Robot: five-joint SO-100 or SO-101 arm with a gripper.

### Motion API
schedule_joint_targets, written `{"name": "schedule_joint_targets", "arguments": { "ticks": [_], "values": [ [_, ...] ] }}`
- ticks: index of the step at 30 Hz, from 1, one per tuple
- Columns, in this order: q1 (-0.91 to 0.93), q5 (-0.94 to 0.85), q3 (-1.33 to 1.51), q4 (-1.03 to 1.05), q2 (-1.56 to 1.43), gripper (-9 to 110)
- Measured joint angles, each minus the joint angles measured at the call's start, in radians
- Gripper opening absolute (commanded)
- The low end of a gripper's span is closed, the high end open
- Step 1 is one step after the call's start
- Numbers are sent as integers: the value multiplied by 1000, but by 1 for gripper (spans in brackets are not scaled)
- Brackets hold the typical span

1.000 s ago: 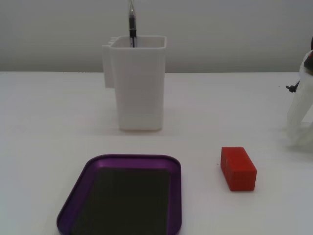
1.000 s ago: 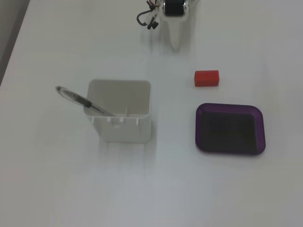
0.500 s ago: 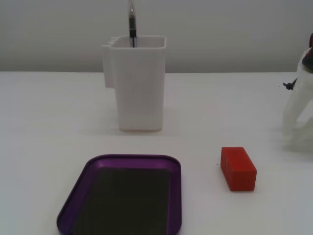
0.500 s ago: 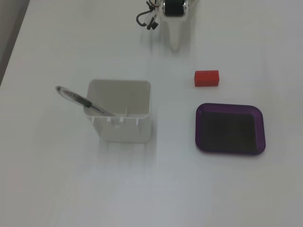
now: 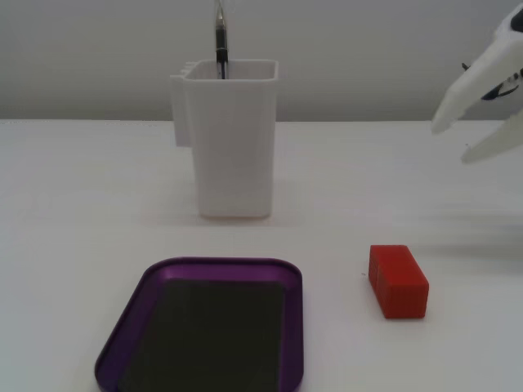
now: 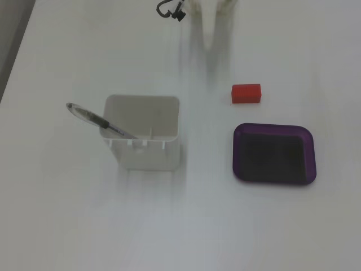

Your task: Pick up the red cube and place it in the box.

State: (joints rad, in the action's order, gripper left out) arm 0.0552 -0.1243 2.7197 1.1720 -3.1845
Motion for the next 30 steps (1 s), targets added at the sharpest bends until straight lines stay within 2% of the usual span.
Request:
{"name": "schedule_joint_targets", "arguments": {
  "ticks": [7, 10, 16, 20, 30],
  "values": [
    [-8, 144, -344, -6, 541, 20],
    [-21, 216, -552, 72, 796, 22],
    [-187, 371, -900, 229, 1181, 23],
    [-265, 434, -959, 247, 1312, 23],
    [-278, 445, -962, 115, 1506, 22]
  ]
}}
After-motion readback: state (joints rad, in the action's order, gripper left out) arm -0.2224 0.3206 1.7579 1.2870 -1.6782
